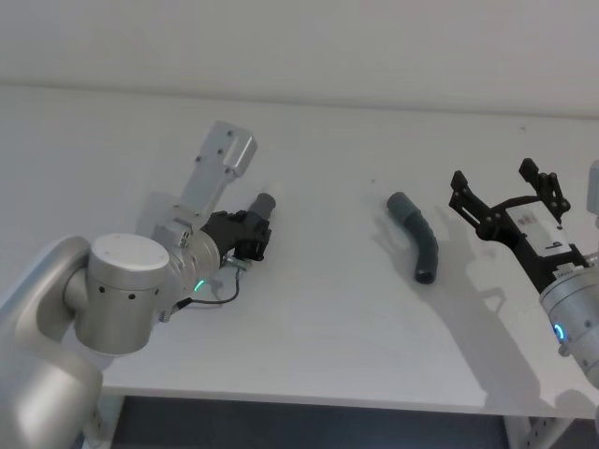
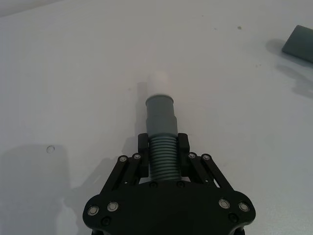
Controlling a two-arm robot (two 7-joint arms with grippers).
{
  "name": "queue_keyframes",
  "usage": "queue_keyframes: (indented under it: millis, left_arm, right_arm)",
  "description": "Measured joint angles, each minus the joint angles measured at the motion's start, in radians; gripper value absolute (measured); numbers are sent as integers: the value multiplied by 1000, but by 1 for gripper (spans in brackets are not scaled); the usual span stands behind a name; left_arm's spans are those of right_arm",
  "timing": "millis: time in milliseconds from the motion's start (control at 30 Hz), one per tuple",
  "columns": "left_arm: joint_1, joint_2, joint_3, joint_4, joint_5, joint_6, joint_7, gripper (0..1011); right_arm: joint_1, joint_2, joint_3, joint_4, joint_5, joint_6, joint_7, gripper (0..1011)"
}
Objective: Use both hands to pick up one end of the pipe from the table, align the ends, and insert them.
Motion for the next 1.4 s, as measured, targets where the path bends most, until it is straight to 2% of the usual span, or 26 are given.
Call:
queue_keyframes:
  millis: [1400]
  left_arm:
    - [0,-1,0,1,0,1,0,331]
  right_arm:
    - [0,0,0,0,0,0,0,1001]
